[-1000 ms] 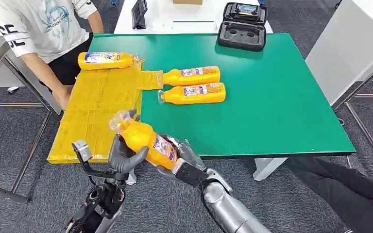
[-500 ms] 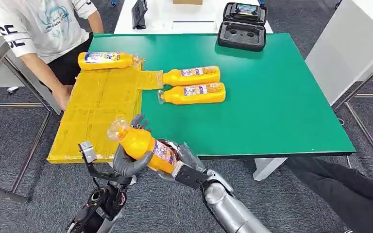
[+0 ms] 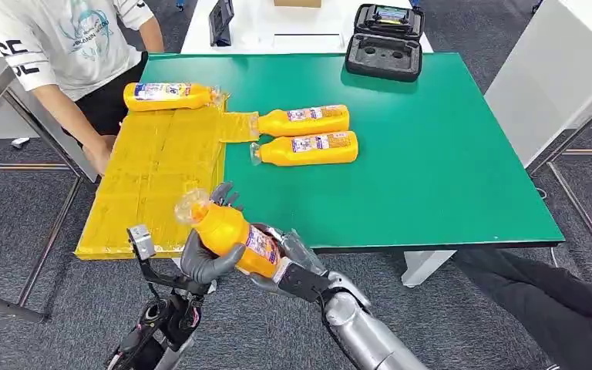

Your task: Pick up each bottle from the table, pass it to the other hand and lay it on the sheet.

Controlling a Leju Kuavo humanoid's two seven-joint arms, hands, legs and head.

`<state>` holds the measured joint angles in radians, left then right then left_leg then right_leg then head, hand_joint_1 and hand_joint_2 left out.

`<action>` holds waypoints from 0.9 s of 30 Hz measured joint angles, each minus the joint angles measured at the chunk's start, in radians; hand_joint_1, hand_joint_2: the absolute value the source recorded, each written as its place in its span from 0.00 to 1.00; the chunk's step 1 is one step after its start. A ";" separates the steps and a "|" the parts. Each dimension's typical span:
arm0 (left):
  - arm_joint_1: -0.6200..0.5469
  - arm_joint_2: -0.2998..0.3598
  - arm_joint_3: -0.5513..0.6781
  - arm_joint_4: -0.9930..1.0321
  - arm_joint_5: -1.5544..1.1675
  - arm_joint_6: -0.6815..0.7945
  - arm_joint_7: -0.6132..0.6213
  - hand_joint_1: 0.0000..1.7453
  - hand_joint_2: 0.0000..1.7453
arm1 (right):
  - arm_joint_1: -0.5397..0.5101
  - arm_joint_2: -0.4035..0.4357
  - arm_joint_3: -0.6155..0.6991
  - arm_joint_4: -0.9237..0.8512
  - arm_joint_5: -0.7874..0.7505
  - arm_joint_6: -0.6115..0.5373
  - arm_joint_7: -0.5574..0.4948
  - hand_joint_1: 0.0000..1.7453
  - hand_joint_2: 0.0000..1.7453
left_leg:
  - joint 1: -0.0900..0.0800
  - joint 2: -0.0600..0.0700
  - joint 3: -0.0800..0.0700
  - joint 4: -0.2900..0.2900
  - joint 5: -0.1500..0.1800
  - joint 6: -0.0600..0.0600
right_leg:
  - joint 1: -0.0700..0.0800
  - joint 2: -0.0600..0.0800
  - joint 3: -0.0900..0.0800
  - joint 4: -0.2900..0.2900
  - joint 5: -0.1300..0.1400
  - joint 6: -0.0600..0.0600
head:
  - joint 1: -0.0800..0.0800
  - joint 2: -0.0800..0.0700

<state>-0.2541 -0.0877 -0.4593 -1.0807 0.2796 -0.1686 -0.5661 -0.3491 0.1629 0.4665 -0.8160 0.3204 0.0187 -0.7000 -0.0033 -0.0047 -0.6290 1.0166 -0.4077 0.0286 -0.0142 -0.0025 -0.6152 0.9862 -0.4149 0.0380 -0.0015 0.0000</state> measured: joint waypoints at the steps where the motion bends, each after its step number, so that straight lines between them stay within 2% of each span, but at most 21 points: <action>1: 0.000 0.000 0.000 0.000 0.000 -0.001 0.000 0.07 1.00 | 0.000 0.000 0.000 0.000 0.000 0.000 0.000 1.00 1.00 | 0.000 0.000 0.000 0.000 0.000 0.000 | 0.000 0.000 0.000 0.000 0.000 0.000 | 0.000 0.000; 2: 0.000 0.000 0.000 0.000 0.000 -0.003 0.000 0.78 1.00 | 0.000 0.000 0.000 0.001 0.000 0.000 0.000 1.00 1.00 | 0.000 0.000 0.000 0.000 0.000 0.000 | 0.000 0.000 0.000 0.000 0.000 0.000 | 0.000 0.000; 3: 0.000 0.000 0.000 0.000 0.000 -0.008 0.001 0.90 1.00 | 0.000 0.000 -0.001 0.001 0.000 0.000 0.000 1.00 1.00 | 0.000 0.000 0.000 0.000 0.000 0.000 | 0.000 0.000 0.000 0.000 0.000 0.000 | 0.000 0.000; 4: 0.000 0.000 0.000 0.000 -0.001 -0.012 0.001 0.95 1.00 | 0.001 0.000 -0.001 0.001 0.000 0.000 0.000 1.00 1.00 | 0.000 0.000 0.000 0.000 0.000 0.000 | 0.000 0.000 0.000 0.000 0.000 0.000 | 0.000 0.000; 6: -0.001 0.000 0.000 0.000 -0.015 -0.010 -0.002 1.00 1.00 | 0.004 0.000 -0.003 0.001 0.000 0.000 0.000 1.00 1.00 | 0.000 0.000 0.000 0.000 0.000 0.000 | 0.000 0.000 0.000 0.000 0.000 0.000 | 0.000 0.000; 15: -0.013 -0.001 -0.002 0.018 -0.009 -0.024 0.016 1.00 1.00 | 0.016 0.007 -0.026 0.000 0.010 0.008 -0.001 1.00 1.00 | 0.000 0.000 0.000 0.000 0.000 0.000 | 0.000 0.000 0.000 0.000 0.000 0.000 | 0.000 0.000; 22: -0.019 -0.002 -0.004 0.024 -0.053 0.022 0.012 1.00 1.00 | 0.024 0.013 -0.038 -0.005 0.019 0.014 0.002 1.00 1.00 | 0.000 0.000 0.000 0.000 0.000 0.000 | 0.000 0.000 0.000 0.000 0.000 0.000 | 0.000 0.000; 23: -0.019 -0.002 -0.004 0.026 -0.052 0.022 0.015 1.00 1.00 | 0.024 0.013 -0.040 -0.005 0.019 0.014 0.002 0.81 1.00 | 0.000 0.000 0.000 0.000 0.000 0.000 | 0.000 0.000 0.000 0.000 0.000 0.000 | 0.000 0.000; 24: -0.019 -0.002 -0.005 0.027 -0.050 0.021 0.016 1.00 1.00 | 0.024 0.014 -0.042 -0.005 0.021 0.015 0.002 0.00 1.00 | 0.000 0.000 0.000 0.000 0.000 0.000 | 0.000 0.000 0.000 0.000 0.000 0.000 | 0.000 0.000; 26: -0.022 -0.002 -0.005 0.030 -0.050 0.018 0.018 1.00 1.00 | 0.024 0.014 -0.044 -0.005 0.021 0.015 0.002 0.00 1.00 | 0.000 0.000 0.000 0.000 0.000 0.000 | 0.000 0.000 0.000 0.000 0.000 0.000 | 0.000 0.000; 27: -0.024 -0.002 -0.005 0.031 -0.051 0.017 0.019 1.00 1.00 | 0.024 0.014 -0.045 -0.005 0.025 0.013 0.002 0.00 0.00 | 0.000 0.000 0.000 0.000 0.000 0.000 | 0.000 0.000 0.000 0.000 0.000 0.000 | 0.000 0.000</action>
<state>-0.2779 -0.0896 -0.4639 -1.0494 0.2285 -0.1515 -0.5470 -0.3247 0.1774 0.4215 -0.8213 0.3453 0.0317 -0.6981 -0.0034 -0.0046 -0.6290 1.0166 -0.4077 0.0286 -0.0142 -0.0024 -0.6153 0.9861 -0.4149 0.0380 -0.0015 0.0000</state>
